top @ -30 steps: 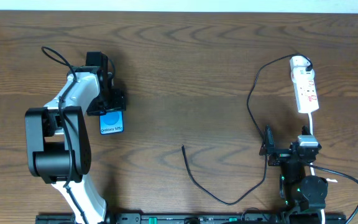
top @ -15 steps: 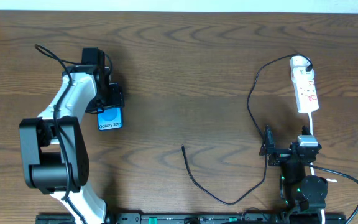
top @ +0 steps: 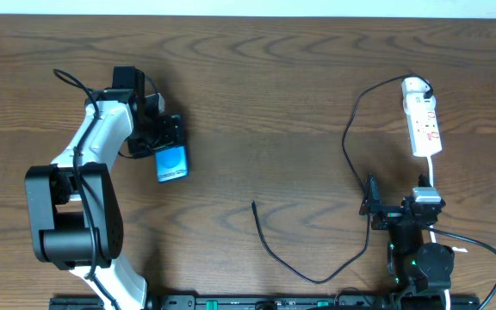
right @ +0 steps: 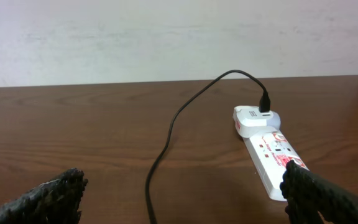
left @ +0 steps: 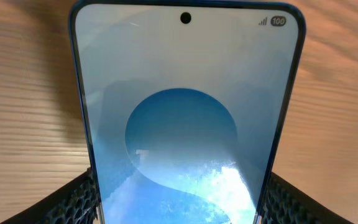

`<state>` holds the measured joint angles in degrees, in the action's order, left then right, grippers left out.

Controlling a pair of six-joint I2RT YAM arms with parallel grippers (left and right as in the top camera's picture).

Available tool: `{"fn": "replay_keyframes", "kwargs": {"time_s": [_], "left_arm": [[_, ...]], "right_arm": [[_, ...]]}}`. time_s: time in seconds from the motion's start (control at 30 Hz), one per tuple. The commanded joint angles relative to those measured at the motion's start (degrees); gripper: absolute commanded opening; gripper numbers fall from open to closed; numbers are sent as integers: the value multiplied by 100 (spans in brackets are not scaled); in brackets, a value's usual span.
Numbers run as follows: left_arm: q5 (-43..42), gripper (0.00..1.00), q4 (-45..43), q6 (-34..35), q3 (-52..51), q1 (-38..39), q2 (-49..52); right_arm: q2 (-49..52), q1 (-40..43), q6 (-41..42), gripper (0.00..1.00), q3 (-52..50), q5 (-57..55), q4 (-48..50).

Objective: Plug charger to phone and switch on socket
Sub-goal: 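Lift the phone with the left gripper and tilt it upright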

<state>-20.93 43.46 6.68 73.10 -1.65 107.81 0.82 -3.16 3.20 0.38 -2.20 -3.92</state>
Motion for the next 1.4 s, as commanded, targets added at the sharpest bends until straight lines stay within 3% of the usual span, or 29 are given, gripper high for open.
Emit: {"fn": "replay_keyframes", "kwargs": {"time_s": [0.0, 0.3, 0.8, 1.37], "left_arm": [[-1504, 8, 13, 254, 205, 7, -219], [-3508, 7, -256, 1215, 205, 7, -219], [-5442, 8, -671, 3414, 205, 7, -219], [-6553, 8, -846, 4822, 205, -269, -219]], "right_arm": [[-48, -26, -50, 99, -7, -44, -17], [-48, -26, -50, 99, -7, -44, -20], [-48, -26, -50, 99, -7, -44, -20], [-48, -26, -50, 99, -7, -44, -17]]}}
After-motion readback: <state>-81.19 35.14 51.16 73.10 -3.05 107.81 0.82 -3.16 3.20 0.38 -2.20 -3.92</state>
